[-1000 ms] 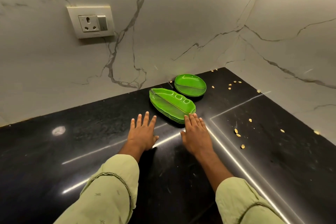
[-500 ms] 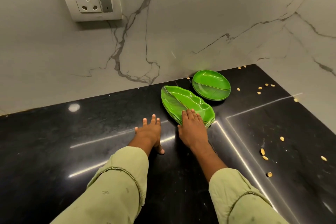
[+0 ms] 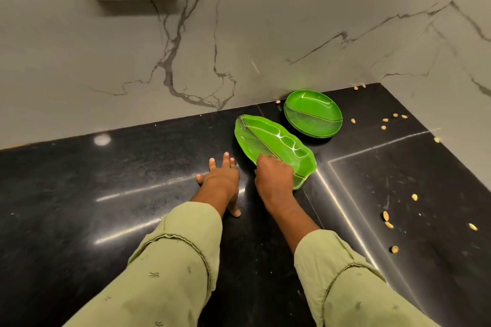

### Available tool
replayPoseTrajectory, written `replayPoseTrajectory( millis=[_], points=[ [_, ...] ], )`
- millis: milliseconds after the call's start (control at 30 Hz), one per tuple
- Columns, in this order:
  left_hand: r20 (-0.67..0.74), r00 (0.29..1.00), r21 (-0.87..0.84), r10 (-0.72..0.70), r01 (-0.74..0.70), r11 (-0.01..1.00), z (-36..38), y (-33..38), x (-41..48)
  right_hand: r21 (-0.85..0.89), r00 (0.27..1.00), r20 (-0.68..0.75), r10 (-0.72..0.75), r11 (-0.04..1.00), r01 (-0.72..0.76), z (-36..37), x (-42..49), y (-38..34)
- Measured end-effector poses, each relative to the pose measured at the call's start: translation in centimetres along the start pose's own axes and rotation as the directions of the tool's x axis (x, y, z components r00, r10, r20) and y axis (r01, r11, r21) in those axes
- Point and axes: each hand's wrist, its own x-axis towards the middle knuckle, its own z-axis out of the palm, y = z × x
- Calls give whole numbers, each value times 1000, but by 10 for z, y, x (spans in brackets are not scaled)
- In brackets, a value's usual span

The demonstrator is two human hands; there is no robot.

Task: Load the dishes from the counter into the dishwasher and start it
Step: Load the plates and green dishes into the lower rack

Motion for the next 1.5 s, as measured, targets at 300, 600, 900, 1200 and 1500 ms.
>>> replayPoseTrajectory(
  millis=[300,600,900,1200,1500],
  points=[
    [-72,995,1,64,-64,998,4,-7,-11,-66,994,-114,5,998,-13,-31,-39,0],
    [-462,833,99,306,-294,951,53,-23,-52,-92,947,-314,71,990,-105,-38,-110,43],
    [-522,703,352,483,-338,873,116,5,-98,-83,914,-362,184,970,-228,-29,-200,73],
    [-502,655,436,565,-373,819,176,35,-173,-11,849,-448,279,948,-317,-28,-317,99],
    [-444,631,473,636,-438,765,280,67,-260,55,804,-429,412,900,-432,-13,-471,125]
  ],
)
